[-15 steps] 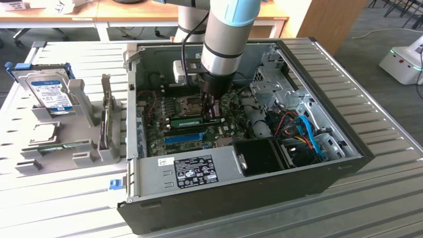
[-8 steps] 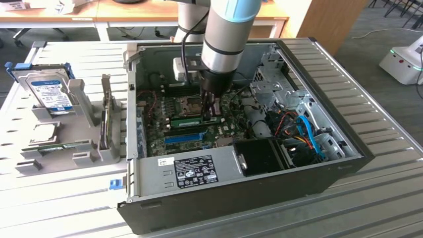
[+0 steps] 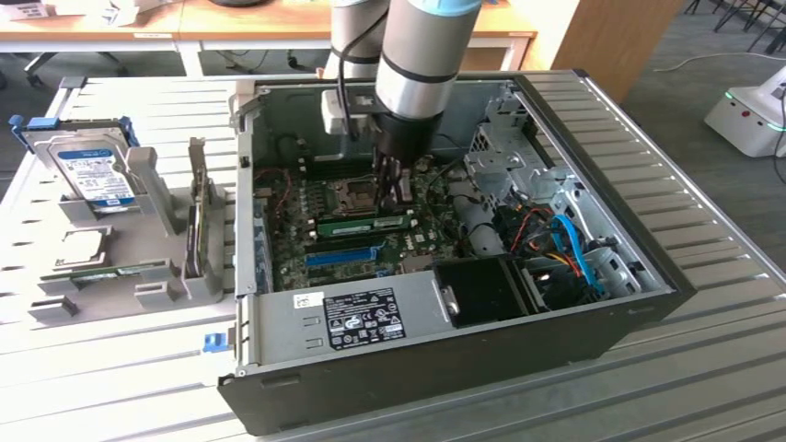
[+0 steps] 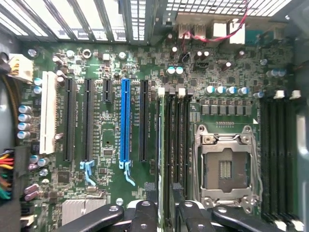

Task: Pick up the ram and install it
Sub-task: 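Insert the ram into the slot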

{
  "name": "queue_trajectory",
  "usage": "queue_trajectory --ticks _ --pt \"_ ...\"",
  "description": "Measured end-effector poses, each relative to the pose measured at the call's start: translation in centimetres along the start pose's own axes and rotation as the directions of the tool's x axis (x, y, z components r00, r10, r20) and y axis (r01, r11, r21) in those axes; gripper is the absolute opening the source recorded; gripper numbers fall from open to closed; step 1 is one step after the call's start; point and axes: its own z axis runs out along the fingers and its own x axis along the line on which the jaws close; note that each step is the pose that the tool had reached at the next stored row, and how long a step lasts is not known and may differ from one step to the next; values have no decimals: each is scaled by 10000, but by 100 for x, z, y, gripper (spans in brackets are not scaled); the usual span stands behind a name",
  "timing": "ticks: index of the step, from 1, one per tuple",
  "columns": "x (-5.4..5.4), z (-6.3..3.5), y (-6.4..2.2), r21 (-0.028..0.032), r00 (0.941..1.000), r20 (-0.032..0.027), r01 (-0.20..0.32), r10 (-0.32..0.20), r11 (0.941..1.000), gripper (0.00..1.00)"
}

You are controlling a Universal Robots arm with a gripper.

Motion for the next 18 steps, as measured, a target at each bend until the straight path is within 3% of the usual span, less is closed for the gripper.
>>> queue_trajectory --ticks 18 --pt "-42 -614 38 -1 10000 -2 0 0 10000 25"
